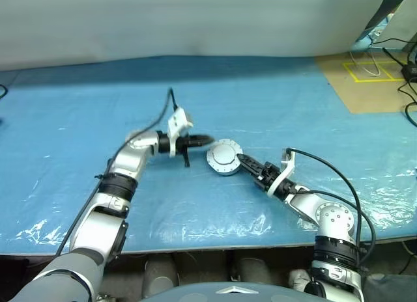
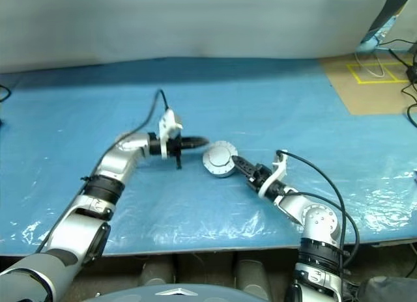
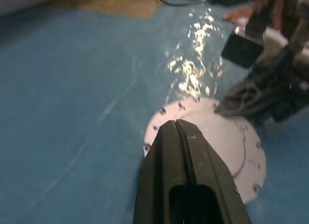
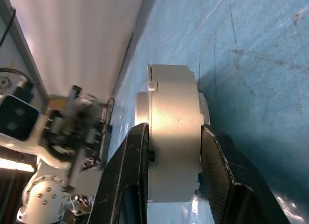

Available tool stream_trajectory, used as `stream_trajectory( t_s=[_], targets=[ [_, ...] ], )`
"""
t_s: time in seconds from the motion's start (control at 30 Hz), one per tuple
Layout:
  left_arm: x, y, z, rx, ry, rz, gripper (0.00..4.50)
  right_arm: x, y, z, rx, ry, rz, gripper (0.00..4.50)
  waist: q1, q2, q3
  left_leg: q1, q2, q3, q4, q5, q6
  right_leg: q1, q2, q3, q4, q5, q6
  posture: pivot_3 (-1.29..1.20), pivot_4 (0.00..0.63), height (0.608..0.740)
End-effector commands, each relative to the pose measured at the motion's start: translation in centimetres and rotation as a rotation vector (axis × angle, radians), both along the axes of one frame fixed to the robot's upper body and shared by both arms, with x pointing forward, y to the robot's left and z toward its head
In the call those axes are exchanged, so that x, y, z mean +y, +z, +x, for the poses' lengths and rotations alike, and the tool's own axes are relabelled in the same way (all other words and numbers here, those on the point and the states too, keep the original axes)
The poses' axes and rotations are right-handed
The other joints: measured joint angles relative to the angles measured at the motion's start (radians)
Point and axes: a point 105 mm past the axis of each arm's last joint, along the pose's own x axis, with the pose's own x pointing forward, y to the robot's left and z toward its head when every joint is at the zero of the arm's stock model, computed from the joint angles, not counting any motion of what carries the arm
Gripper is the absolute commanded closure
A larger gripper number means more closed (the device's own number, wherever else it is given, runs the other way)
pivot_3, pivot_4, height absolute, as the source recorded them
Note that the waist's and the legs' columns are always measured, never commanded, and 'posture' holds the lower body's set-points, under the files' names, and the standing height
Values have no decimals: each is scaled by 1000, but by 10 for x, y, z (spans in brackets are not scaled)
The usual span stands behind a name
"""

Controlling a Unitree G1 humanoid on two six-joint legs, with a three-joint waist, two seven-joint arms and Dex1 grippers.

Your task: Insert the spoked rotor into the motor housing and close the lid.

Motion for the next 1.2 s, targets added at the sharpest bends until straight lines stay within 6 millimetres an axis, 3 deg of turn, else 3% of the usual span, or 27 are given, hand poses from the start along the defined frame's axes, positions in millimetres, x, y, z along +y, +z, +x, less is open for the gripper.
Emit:
stream_trajectory(
  t_s=[0.03,0.13,0.27,0.4,0.5,0.67,0.87,1.03,1.2],
  targets=[
    [27,44,10,46,71,-175,4500,10,6,6,21,5,80,3357,-4,0,0,0,0,0,0,0,0,0,0,1,0,0,0,0,150,740],
    [43,46,8,135,99,-217,4500,13,20,14,-2,-13,150,3357,-4,2,1,0,-1,0,-1,0,0,0,0,1,0,0,0,0,150,740],
    [58,28,-11,301,84,-224,4500,24,41,22,-50,-5,231,3357,1,4,3,-2,-1,0,-1,0,0,-5,0,0,0,2,4,0,150,740],
    [64,23,-24,332,88,-251,4500,32,52,25,-72,17,265,3357,14,5,8,-10,0,-3,-1,1,0,-9,0,-5,-1,2,4,0,150,740],
    [82,26,-25,385,149,-366,3884,39,66,28,-106,47,292,3357,26,5,8,-19,0,-5,2,2,3,-15,0,-7,1,3,4,0,150,740],
    [102,29,-26,455,191,-487,2224,43,79,33,-133,68,310,3357,30,5,8,-20,0,-6,4,1,0,-15,0,-8,3,3,5,0,150,740],
    [93,17,-41,555,132,-514,96,47,98,31,-180,108,325,3357,30,5,8,-19,0,-6,7,0,0,-16,-1,-7,10,3,5,0,150,740],
    [76,3,-47,604,94,-504,22,45,99,28,-183,137,309,3357,31,4,8,-19,0,-7,13,0,0,-17,-1,-6,15,3,5,0,150,740],
    [63,7,-40,613,72,-567,22,45,110,26,-210,157,319,3357,32,4,9,-19,1,-7,18,0,0,-17,-1,-5,18,3,5,0,150,740]
  ],
)
